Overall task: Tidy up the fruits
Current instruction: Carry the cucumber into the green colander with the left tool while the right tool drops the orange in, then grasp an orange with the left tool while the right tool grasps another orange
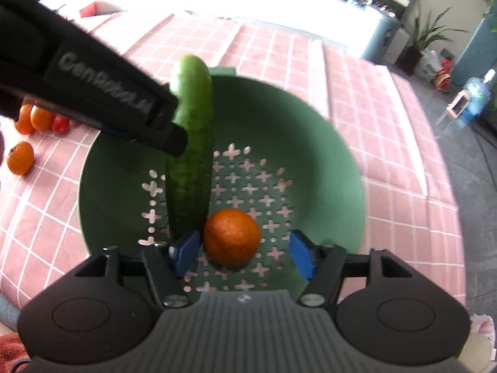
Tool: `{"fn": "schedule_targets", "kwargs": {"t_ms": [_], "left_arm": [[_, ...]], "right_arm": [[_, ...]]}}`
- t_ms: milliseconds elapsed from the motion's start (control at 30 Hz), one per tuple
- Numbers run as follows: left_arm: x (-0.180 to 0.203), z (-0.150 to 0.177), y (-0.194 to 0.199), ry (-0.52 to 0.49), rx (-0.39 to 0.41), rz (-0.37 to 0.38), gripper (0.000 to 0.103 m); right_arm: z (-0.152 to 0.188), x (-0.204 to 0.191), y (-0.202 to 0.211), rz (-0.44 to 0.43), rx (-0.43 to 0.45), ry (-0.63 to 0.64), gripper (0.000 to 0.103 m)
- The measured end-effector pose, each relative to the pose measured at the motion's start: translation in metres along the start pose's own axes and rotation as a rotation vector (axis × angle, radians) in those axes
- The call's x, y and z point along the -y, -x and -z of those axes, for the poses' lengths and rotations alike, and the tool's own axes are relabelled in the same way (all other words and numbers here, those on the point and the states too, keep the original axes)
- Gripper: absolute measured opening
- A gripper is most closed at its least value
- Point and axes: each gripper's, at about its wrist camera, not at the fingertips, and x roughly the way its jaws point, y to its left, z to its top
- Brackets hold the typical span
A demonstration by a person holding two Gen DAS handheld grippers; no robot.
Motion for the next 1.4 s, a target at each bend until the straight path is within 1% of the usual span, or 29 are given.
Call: {"fn": "schedule_targets", "kwargs": {"t_ms": [33,67,200,300,367,467,567,667,733,800,867,900,1000,1033,1133,1167,1233,1300,1333,1400], "left_arm": [[0.0,0.001,0.004,0.0,0.004,0.01,0.058],[0.0,0.001,0.008,-0.003,0.01,0.018,0.06],[-0.001,0.005,0.021,-0.03,0.029,0.026,0.061],[-0.008,0.009,0.034,-0.025,0.038,0.055,0.061],[-0.015,0.013,0.046,-0.02,0.052,0.078,0.061],[-0.027,0.016,0.065,-0.018,0.078,0.067,0.061],[-0.04,0.02,0.085,-0.019,0.111,0.05,0.061],[-0.059,0.024,0.102,-0.014,0.135,0.026,0.061],[-0.073,0.028,0.111,-0.01,0.153,0.004,0.061],[-0.089,0.032,0.118,0.014,0.166,-0.012,0.061],[-0.109,0.035,0.122,0.065,0.165,-0.003,0.061],[-0.118,0.036,0.123,0.09,0.161,0.004,0.061],[-0.141,0.042,0.124,0.128,0.155,-0.012,0.06],[-0.147,0.044,0.123,0.134,0.154,-0.019,0.06],[-0.167,0.05,0.121,0.165,0.141,-0.027,0.06],[-0.174,0.052,0.119,0.171,0.138,-0.032,0.06],[-0.185,0.053,0.116,0.164,0.134,-0.049,0.058],[-0.192,0.052,0.113,0.141,0.135,-0.083,0.058],[-0.195,0.052,0.113,0.12,0.144,-0.11,0.058],[-0.201,0.048,0.111,0.09,0.166,-0.14,0.058]], "right_arm": [[0.001,0.0,0.001,0.008,0.008,-0.003,0.07],[0.001,-0.001,0.005,0.018,0.016,-0.005,0.072],[0.006,-0.003,0.013,0.057,0.042,-0.007,0.072],[0.012,-0.005,0.017,0.081,0.07,-0.032,0.073],[0.016,-0.006,0.025,0.098,0.106,-0.061,0.073],[0.021,-0.007,0.037,0.098,0.173,-0.116,0.073],[0.027,-0.014,0.051,0.068,0.257,-0.195,0.073],[0.026,-0.025,0.061,-0.004,0.32,-0.271,0.073],[0.024,-0.036,0.064,-0.058,0.354,-0.297,0.073],[0.02,-0.051,0.067,-0.101,0.4,-0.289,0.073],[0.017,-0.068,0.071,-0.139,0.452,-0.252,0.073],[0.015,-0.077,0.073,-0.144,0.465,-0.234,0.073],[0.007,-0.1,0.07,-0.176,0.467,-0.195,0.069],[0.004,-0.106,0.067,-0.189,0.457,-0.189,0.065],[-0.003,-0.122,0.057,-0.227,0.419,-0.174,0.064],[-0.005,-0.127,0.053,-0.241,0.405,-0.174,0.058],[-0.009,-0.137,0.045,-0.254,0.379,-0.171,0.053],[-0.013,-0.145,0.036,-0.251,0.354,-0.163,0.053],[-0.017,-0.149,0.032,-0.249,0.344,-0.158,0.051],[-0.023,-0.154,0.024,-0.249,0.331,-0.147,0.049]]}}
